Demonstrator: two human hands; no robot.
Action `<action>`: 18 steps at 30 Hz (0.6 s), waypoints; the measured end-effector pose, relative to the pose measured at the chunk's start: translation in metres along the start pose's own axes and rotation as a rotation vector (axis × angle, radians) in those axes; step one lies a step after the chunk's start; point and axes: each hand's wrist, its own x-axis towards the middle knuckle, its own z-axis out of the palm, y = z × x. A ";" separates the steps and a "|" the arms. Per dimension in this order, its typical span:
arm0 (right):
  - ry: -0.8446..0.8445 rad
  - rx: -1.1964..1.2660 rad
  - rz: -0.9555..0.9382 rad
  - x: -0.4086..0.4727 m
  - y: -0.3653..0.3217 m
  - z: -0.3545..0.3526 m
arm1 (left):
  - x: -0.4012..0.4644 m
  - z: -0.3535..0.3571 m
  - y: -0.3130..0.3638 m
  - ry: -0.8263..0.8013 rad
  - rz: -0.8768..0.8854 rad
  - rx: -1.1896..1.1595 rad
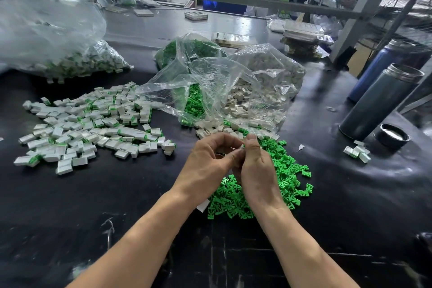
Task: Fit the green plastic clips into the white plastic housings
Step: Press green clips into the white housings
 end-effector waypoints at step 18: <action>0.104 -0.174 -0.153 0.006 0.005 0.002 | -0.002 0.001 0.003 0.029 0.017 0.024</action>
